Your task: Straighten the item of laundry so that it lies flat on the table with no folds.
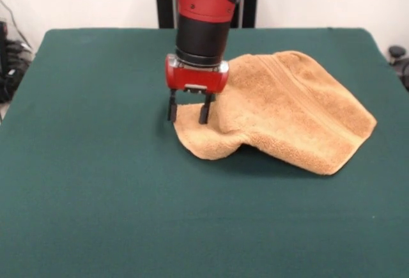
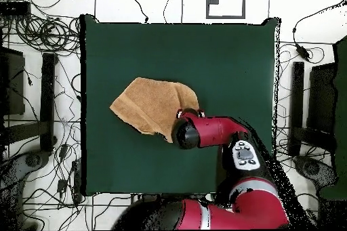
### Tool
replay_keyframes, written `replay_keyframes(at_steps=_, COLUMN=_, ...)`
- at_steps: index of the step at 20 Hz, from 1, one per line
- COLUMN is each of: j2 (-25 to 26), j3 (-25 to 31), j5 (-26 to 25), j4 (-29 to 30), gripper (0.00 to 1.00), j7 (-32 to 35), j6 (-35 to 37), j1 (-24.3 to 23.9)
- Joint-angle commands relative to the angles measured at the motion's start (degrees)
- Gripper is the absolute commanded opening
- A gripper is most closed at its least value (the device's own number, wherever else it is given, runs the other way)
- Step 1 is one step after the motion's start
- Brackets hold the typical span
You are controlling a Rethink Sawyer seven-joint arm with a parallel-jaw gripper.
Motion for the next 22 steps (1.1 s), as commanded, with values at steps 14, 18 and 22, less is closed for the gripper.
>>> replay_keyframes(at_steps=14, j2=9.6, j3=24.2, j5=-11.7, j4=0.6, gripper=1.00, j7=-11.9, j6=8.2, j1=-21.2)
replay_keyframes(at_steps=18, j2=9.7, j3=25.3, j5=-12.5, j4=0.5, gripper=1.00, j7=-11.4, j6=9.3, j1=-21.9)
replay_keyframes(at_steps=22, j2=9.0, j3=25.2, j5=-13.5, j4=0.5, gripper=1.00, j7=-10.5, j6=10.2, j1=-21.7)
